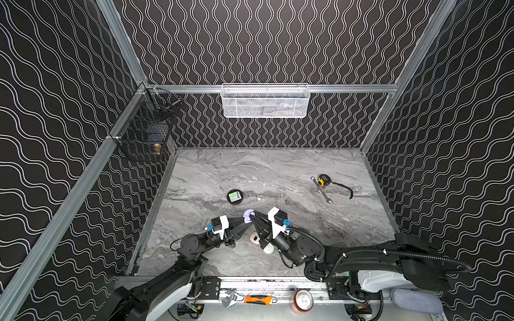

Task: Insert wireless bluetooth earbuds into charging case
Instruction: Insert the wireless bluetooth earbud into the charging case.

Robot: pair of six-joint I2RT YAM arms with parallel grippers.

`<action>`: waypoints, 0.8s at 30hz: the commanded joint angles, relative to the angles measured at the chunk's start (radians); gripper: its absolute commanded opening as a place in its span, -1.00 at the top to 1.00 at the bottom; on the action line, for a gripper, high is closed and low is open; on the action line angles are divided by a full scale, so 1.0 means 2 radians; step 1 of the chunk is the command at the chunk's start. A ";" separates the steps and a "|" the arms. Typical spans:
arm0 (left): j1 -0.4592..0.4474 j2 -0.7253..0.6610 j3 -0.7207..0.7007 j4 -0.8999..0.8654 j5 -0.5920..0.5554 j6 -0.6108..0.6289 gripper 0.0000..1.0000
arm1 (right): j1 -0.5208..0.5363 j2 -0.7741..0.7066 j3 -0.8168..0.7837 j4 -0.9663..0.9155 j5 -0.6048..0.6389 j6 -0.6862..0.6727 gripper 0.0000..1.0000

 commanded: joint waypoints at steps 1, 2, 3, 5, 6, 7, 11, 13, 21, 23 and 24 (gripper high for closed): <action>0.000 0.000 0.001 0.012 0.000 0.007 1.00 | 0.000 0.003 0.007 0.018 -0.004 -0.003 0.75; 0.000 0.000 0.001 0.011 0.000 0.008 1.00 | 0.000 0.004 0.008 0.018 -0.005 -0.003 0.75; 0.000 -0.001 0.002 0.009 0.000 0.007 1.00 | 0.000 0.005 0.009 0.020 -0.005 -0.004 0.75; 0.000 -0.001 0.002 0.009 0.000 0.007 1.00 | 0.000 0.008 0.013 0.019 -0.007 -0.004 0.76; 0.000 -0.001 0.002 0.008 0.000 0.007 1.00 | 0.000 0.009 0.015 0.018 -0.008 -0.004 0.75; 0.000 -0.001 0.002 0.008 0.000 0.008 1.00 | 0.000 0.010 0.016 0.016 -0.009 -0.004 0.76; 0.000 -0.004 0.002 0.006 -0.002 0.008 1.00 | 0.000 0.014 0.017 0.016 -0.010 -0.004 0.76; 0.000 -0.006 0.003 0.000 -0.003 0.009 1.00 | 0.000 0.015 0.016 0.016 -0.010 -0.002 0.76; 0.000 -0.009 0.003 -0.005 -0.004 0.010 1.00 | 0.000 0.018 0.005 0.022 0.003 -0.003 0.76; 0.000 -0.008 0.003 -0.003 -0.004 0.010 1.00 | 0.001 0.017 0.003 0.022 0.004 -0.004 0.76; 0.000 -0.007 0.003 -0.001 -0.004 0.010 1.00 | 0.001 0.016 0.002 0.022 0.004 -0.005 0.76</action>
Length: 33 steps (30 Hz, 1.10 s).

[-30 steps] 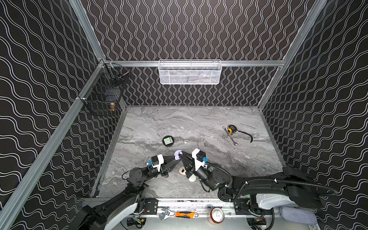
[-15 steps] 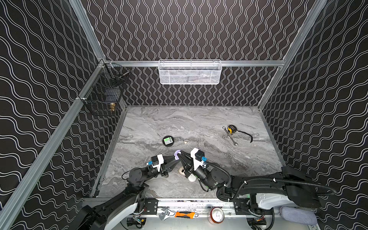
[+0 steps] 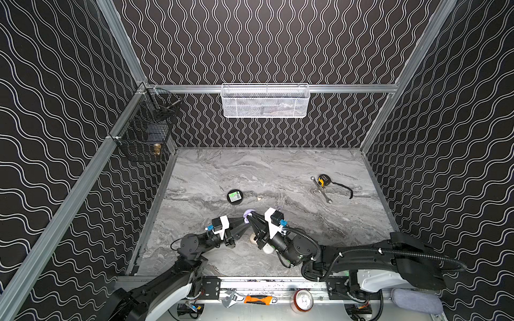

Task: Insert wireless bluetooth earbuds into charging case
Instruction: Insert the wireless bluetooth earbud into the charging case.

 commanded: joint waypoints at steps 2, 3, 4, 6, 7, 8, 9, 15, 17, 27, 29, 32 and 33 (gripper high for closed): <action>0.000 0.001 0.003 0.016 -0.001 0.002 1.00 | 0.000 -0.003 -0.004 0.018 0.010 -0.007 0.77; 0.000 0.001 0.003 0.015 -0.001 0.002 1.00 | 0.000 -0.005 -0.004 0.019 0.013 -0.008 0.77; 0.000 0.001 0.004 0.014 -0.001 0.002 1.00 | 0.000 -0.007 -0.006 0.019 0.016 -0.010 0.77; 0.000 0.002 0.004 0.013 -0.001 0.003 1.00 | 0.000 -0.013 -0.009 0.022 0.020 -0.012 0.77; 0.000 0.003 0.004 0.014 -0.002 0.003 1.00 | 0.000 -0.017 -0.011 0.024 0.022 -0.013 0.77; 0.000 0.002 0.003 0.014 -0.001 0.002 1.00 | 0.000 -0.022 -0.013 0.023 0.024 -0.014 0.77; 0.000 0.002 0.003 0.017 0.000 0.002 1.00 | 0.001 -0.027 -0.015 0.023 0.025 -0.015 0.77; 0.000 0.005 0.002 0.026 0.005 0.000 1.00 | 0.000 -0.034 -0.018 0.021 0.027 -0.017 0.77; 0.000 0.007 0.001 0.032 0.006 -0.002 1.00 | 0.000 -0.028 -0.016 0.022 0.024 -0.016 0.77; 0.000 0.002 0.002 0.030 0.005 -0.011 1.00 | 0.001 -0.012 -0.014 0.028 0.032 -0.021 0.79; 0.000 -0.001 0.002 0.026 0.002 -0.012 1.00 | 0.000 -0.014 -0.018 0.029 0.033 -0.020 0.79; 0.000 -0.003 0.005 0.019 0.003 -0.013 1.00 | 0.000 -0.014 -0.022 0.029 0.029 -0.022 0.79; 0.000 -0.002 0.005 0.019 0.001 -0.013 1.00 | 0.000 -0.015 -0.024 0.030 0.026 -0.022 0.79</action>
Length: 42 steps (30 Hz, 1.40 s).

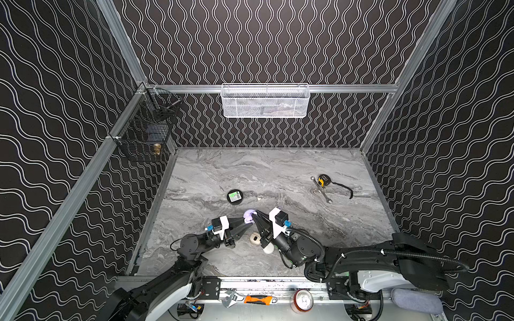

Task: Insert wireless bluetooth earbuds into charging case
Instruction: Insert the wireless bluetooth earbud into the charging case.

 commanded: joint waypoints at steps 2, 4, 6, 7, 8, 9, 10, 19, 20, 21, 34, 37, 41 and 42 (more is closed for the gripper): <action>0.000 0.000 0.005 0.014 -0.004 -0.009 1.00 | 0.000 -0.004 -0.010 0.015 -0.010 -0.005 0.80; 0.000 0.002 0.007 0.011 -0.004 -0.008 1.00 | 0.000 -0.008 -0.019 0.022 -0.020 -0.003 0.80; 0.000 0.004 0.007 0.011 -0.004 -0.009 1.00 | 0.001 -0.009 -0.025 0.028 -0.027 0.000 0.80; 0.000 0.004 0.007 0.011 -0.005 -0.009 1.00 | 0.000 -0.009 -0.026 0.030 -0.030 0.000 0.80; 0.000 0.005 0.007 0.011 -0.005 -0.009 1.00 | 0.000 -0.009 -0.027 0.031 -0.033 0.002 0.80; 0.000 0.005 0.008 0.012 -0.005 -0.009 1.00 | 0.001 -0.008 -0.026 0.031 -0.035 0.002 0.80; 0.000 0.005 0.008 0.011 -0.004 -0.009 1.00 | 0.000 -0.006 -0.025 0.032 -0.037 0.003 0.80; 0.000 -0.004 0.007 -0.002 -0.007 -0.005 1.00 | 0.001 0.006 -0.015 0.027 -0.037 0.010 0.82; 0.000 -0.005 0.008 -0.002 -0.007 -0.006 1.00 | 0.000 0.007 -0.013 0.025 -0.037 0.009 0.82; 0.000 -0.005 0.008 -0.003 -0.006 -0.005 1.00 | 0.000 0.007 -0.013 0.024 -0.037 0.010 0.82; 0.000 -0.005 0.006 0.006 -0.005 -0.004 1.00 | 0.001 0.001 -0.023 0.009 -0.023 0.010 0.42; 0.000 -0.006 0.006 0.003 -0.004 -0.003 1.00 | 0.000 0.000 -0.023 0.012 -0.015 0.006 0.24; 0.000 -0.006 0.006 0.002 -0.005 -0.002 1.00 | 0.000 -0.004 -0.018 0.003 -0.008 0.002 0.03; 0.000 -0.006 0.006 0.001 -0.005 -0.003 1.00 | 0.001 -0.005 -0.018 0.002 -0.004 0.001 -0.07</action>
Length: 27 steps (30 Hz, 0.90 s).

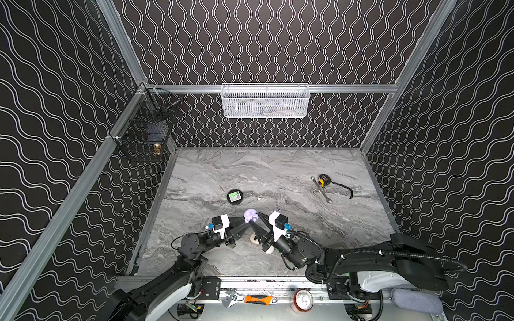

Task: Insert wireless bluetooth earbuds into charging case
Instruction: Insert the wireless bluetooth earbud into the charging case.

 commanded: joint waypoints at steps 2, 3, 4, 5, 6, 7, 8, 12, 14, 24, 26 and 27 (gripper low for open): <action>0.000 0.000 0.002 0.021 -0.002 0.003 1.00 | 0.001 -0.008 0.005 -0.002 0.021 -0.009 -0.18; 0.000 0.000 0.002 0.021 -0.002 0.003 1.00 | 0.001 -0.011 0.006 -0.005 0.021 -0.009 -0.21; 0.000 0.000 0.002 0.020 -0.002 0.003 1.00 | 0.000 -0.014 0.006 -0.008 0.021 -0.009 -0.25; 0.001 0.000 0.002 0.020 -0.003 0.004 1.00 | 0.001 -0.019 0.006 -0.014 0.020 -0.007 -0.27; 0.000 0.000 0.002 0.019 -0.005 0.004 1.00 | 0.001 -0.024 0.007 -0.023 0.015 -0.003 -0.29; 0.000 0.000 0.002 0.019 -0.005 0.004 1.00 | 0.001 -0.029 0.007 -0.030 0.011 -0.001 -0.30; 0.000 -0.001 0.002 0.018 -0.004 0.005 1.00 | 0.001 -0.033 0.006 -0.032 0.009 0.000 -0.31; 0.001 -0.003 0.003 0.017 -0.004 0.004 1.00 | 0.000 -0.038 0.001 -0.034 0.013 -0.001 -0.24; 0.000 -0.003 0.003 0.016 -0.003 0.004 1.00 | 0.001 -0.037 0.000 -0.034 0.015 -0.004 -0.19; 0.000 -0.002 0.003 0.015 -0.003 0.005 1.00 | 0.001 -0.031 0.005 -0.046 0.002 0.006 0.13; 0.001 -0.003 0.003 0.015 -0.003 0.006 1.00 | 0.000 -0.031 0.006 -0.048 -0.001 0.006 0.21; 0.001 -0.003 0.003 0.015 -0.003 0.006 1.00 | 0.001 -0.030 0.007 -0.048 0.000 0.006 0.25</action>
